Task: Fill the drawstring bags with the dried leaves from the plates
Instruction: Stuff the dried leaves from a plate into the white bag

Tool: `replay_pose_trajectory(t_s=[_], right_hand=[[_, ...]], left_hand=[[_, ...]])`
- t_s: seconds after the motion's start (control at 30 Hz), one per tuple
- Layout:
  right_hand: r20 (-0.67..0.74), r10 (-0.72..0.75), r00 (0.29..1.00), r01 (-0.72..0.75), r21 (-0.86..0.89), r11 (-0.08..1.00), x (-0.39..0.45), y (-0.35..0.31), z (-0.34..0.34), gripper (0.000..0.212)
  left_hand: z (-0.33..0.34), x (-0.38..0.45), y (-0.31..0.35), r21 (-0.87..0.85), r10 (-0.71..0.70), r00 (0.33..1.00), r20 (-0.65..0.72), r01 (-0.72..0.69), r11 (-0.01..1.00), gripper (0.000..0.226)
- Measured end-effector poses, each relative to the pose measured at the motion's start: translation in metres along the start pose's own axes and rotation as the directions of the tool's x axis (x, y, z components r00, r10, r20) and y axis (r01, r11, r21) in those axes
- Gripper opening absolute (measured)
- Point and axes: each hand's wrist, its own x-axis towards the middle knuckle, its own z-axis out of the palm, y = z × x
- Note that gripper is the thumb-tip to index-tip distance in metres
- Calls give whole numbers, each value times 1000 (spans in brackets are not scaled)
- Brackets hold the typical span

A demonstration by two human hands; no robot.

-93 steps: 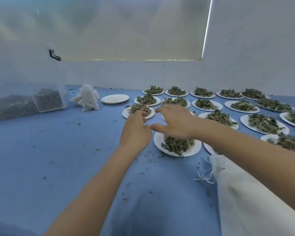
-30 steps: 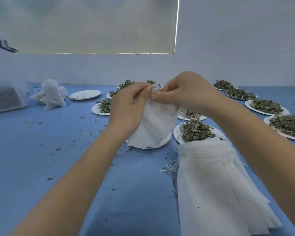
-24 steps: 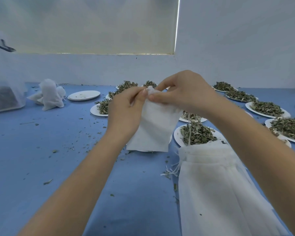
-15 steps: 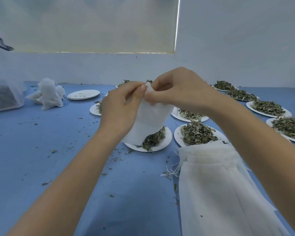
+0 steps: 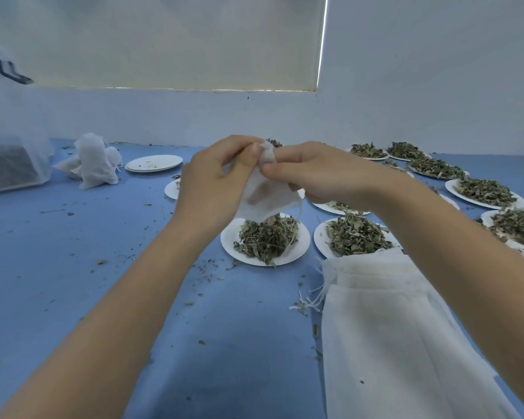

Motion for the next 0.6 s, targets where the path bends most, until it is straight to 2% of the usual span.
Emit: replay_pose_trajectory(t_s=[0.03, 0.1, 0.17, 0.2, 0.3, 0.33, 0.47, 0.53, 0.6], right_hand=[[-7, 18, 1000, -18, 60, 998, 1, 3, 1, 26], [-1, 71, 998, -69, 201, 977, 2, 8, 2, 25], [33, 120, 992, -124, 338, 933, 3, 12, 5, 28], [56, 128, 990, -140, 415, 899, 3, 13, 7, 27], [135, 120, 984, -178, 614, 769, 3, 14, 13, 21], [166, 109, 980, -191, 645, 740, 3, 14, 15, 20], [260, 49, 964, -213, 652, 728, 3, 16, 18, 22], [263, 27, 964, -193, 631, 751, 6, 14, 18, 24], [249, 22, 968, -172, 598, 783, 11, 11, 18, 26]], left_hand=[[0, -2, -1, 83, 31, 1000, 2, -31, 996, 19], [-1, -10, -3, 269, 146, 989, 29, -149, 952, 47], [-1, -17, -4, 376, 273, 956, 107, -293, 879, 70], [1, -20, -6, 428, 298, 941, 157, -337, 838, 80], [8, -21, -15, 592, 260, 930, 258, -365, 719, 113], [10, -20, -18, 617, 270, 927, 262, -376, 691, 110], [6, -18, -28, 601, 413, 877, 245, -472, 645, 70], [-1, -17, -33, 572, 461, 846, 267, -524, 631, 64], [-8, -15, -38, 577, 445, 847, 291, -526, 624, 60]])
